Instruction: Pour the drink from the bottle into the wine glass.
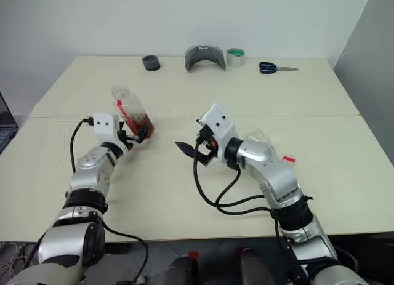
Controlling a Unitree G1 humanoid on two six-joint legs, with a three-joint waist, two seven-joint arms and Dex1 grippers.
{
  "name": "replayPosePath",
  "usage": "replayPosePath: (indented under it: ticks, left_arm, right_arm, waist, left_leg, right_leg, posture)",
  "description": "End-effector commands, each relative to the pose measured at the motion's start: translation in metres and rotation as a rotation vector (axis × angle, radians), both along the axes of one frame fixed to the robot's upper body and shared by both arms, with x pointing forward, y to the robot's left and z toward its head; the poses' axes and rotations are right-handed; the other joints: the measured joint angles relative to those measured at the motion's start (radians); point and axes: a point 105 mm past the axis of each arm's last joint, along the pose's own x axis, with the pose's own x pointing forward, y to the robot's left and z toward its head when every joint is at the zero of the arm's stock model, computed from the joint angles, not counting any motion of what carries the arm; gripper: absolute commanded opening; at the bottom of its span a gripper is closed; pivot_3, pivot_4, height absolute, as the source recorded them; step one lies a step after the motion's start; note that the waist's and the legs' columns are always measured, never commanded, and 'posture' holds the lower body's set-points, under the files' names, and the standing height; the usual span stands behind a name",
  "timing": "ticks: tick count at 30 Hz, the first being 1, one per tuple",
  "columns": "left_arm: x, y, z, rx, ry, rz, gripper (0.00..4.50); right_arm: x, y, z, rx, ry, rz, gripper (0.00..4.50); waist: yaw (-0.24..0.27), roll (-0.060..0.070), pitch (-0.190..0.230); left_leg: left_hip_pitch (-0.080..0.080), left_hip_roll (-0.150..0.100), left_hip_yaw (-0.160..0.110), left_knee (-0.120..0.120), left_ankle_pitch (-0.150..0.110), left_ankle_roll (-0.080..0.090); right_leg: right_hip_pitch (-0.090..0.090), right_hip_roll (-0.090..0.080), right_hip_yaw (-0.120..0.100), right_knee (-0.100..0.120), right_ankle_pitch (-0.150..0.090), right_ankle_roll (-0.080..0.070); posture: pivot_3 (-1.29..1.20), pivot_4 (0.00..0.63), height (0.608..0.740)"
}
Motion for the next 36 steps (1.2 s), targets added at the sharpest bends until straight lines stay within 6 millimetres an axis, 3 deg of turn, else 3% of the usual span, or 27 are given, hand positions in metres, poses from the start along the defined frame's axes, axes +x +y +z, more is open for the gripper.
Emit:
replayPosePath:
  ticks: [1, 4, 13, 15, 18, 21, 25, 30, 36]
  left_arm:
    - [-0.004, 0.003, 0.020, 0.011, -0.094, 0.022, 4.47]
    - [-0.014, 0.001, 0.017, 0.029, -0.104, 0.015, 4.47]
    - [-0.069, -0.011, 0.014, 0.098, -0.147, -0.023, 4.47]
    - [-0.079, -0.037, 0.018, 0.131, -0.164, -0.148, 4.47]
    - [-0.084, -0.069, 0.018, 0.183, -0.145, -0.329, 4.47]
    - [-0.083, -0.095, 0.022, 0.208, -0.137, -0.510, 4.47]
    - [-0.081, -0.129, 0.033, 0.217, -0.134, -0.766, 4.47]
    - [-0.091, -0.157, 0.041, 0.256, -0.140, -1.000, 4.47]
    - [-0.103, -0.175, 0.043, 0.327, -0.142, -1.180, 4.47]
  right_arm:
    - [-0.008, 0.000, 0.009, 0.011, -0.052, 0.002, 4.50]
    - [-0.010, -0.007, 0.006, 0.007, -0.050, -0.026, 4.50]
    - [-0.032, -0.063, 0.014, 0.044, -0.032, -0.127, 4.50]
    - [-0.033, -0.091, 0.019, 0.044, 0.000, -0.213, 4.50]
    - [-0.035, -0.130, 0.007, -0.074, 0.140, -0.319, 4.50]
    - [-0.039, -0.149, 0.002, -0.133, 0.265, -0.319, 4.50]
    - [-0.027, -0.175, -0.008, -0.233, 0.429, -0.378, 4.50]
    - [-0.016, -0.187, -0.022, -0.329, 0.538, -0.368, 4.50]
    - [0.003, -0.179, -0.022, -0.360, 0.613, -0.290, 4.50]
  waist:
    - [0.001, 0.000, 0.000]
    - [0.000, 0.000, 0.000]
    - [0.006, 0.000, 0.000]
    - [0.012, 0.000, 0.000]
    - [0.027, 0.000, 0.000]
    - [0.026, 0.000, 0.000]
    - [0.020, 0.000, 0.000]
    - [0.012, 0.000, 0.000]
    - [0.010, 0.001, 0.001]
  left_leg:
    - [0.000, 0.000, 0.000, 0.000, 0.000, 0.000]
    - [0.000, 0.000, 0.000, 0.000, 0.000, 0.000]
    - [0.000, 0.001, -0.001, -0.001, 0.000, 0.000]
    - [0.000, 0.001, -0.001, -0.001, 0.000, 0.000]
    - [0.001, 0.000, -0.001, 0.000, 0.000, 0.000]
    - [0.002, -0.003, -0.001, -0.001, 0.000, 0.000]
    - [0.002, -0.001, 0.000, -0.002, 0.000, 0.001]
    - [0.003, 0.000, 0.003, -0.003, 0.000, 0.001]
    - [0.002, 0.000, 0.003, -0.003, -0.001, 0.001]
  right_leg:
    - [0.000, 0.000, 0.000, 0.000, 0.000, 0.000]
    - [0.000, 0.000, 0.000, 0.000, 0.000, 0.000]
    - [0.001, -0.006, 0.001, -0.001, 0.000, 0.000]
    - [0.001, -0.006, 0.000, -0.002, 0.000, 0.000]
    - [0.004, -0.004, -0.001, -0.003, 0.000, 0.000]
    - [0.007, -0.003, -0.001, -0.009, 0.000, 0.001]
    - [0.007, 0.000, -0.001, -0.009, 0.000, 0.000]
    - [0.006, 0.002, 0.002, -0.009, 0.000, 0.000]
    - [0.005, 0.001, 0.002, -0.009, 0.000, 0.000]
  posture:
    - [0.00, 0.150, 0.740]
    - [0.00, 0.150, 0.740]
    - [0.00, 0.150, 0.740]
    - [0.00, 0.150, 0.740]
    - [0.00, 0.150, 0.740]
    - [0.00, 0.150, 0.740]
    - [0.00, 0.150, 0.740]
    - [0.00, 0.150, 0.740]
    - [0.00, 0.150, 0.740]
